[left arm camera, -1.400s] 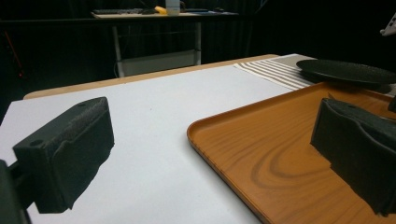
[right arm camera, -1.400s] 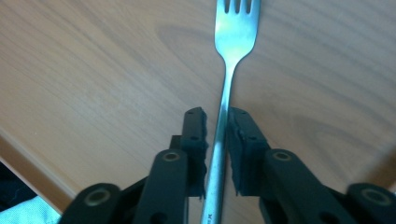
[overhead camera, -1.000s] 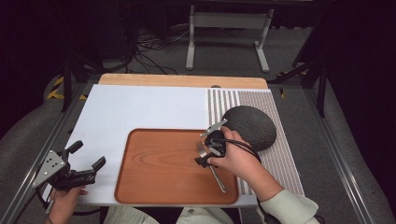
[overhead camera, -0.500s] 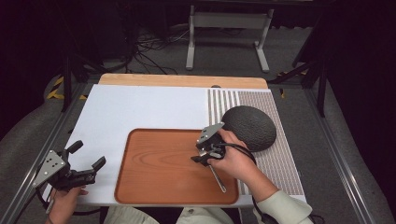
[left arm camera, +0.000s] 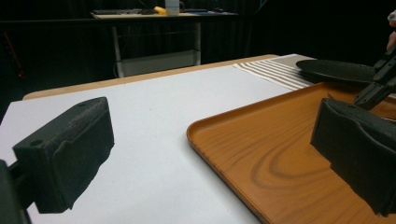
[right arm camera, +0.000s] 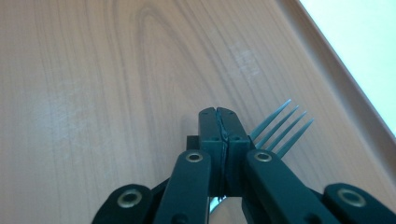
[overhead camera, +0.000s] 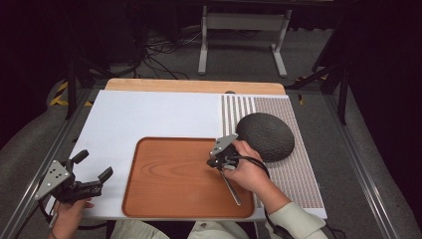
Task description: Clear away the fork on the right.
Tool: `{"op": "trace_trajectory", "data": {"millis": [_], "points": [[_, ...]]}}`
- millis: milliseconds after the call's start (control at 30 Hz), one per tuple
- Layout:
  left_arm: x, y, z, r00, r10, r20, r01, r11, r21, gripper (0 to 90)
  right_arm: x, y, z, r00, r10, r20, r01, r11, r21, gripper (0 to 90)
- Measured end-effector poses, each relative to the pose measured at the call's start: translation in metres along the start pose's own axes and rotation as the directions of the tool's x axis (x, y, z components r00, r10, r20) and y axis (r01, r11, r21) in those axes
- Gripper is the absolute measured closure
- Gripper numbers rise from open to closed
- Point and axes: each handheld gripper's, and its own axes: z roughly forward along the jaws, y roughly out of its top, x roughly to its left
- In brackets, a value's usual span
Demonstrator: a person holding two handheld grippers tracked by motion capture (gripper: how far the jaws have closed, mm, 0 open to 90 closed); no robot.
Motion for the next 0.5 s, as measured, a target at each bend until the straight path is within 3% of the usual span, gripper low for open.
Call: {"op": "trace_trajectory", "data": {"millis": [500], "points": [[0.0002,0.0000,-0.0001,1.0000,-0.001,0.001,0.001,1.0000,0.000,0.0,-0.0002,-0.0010,0.0057,0.9999,0.010,-0.003,-0.010,1.000,0.023,90.0]]}}
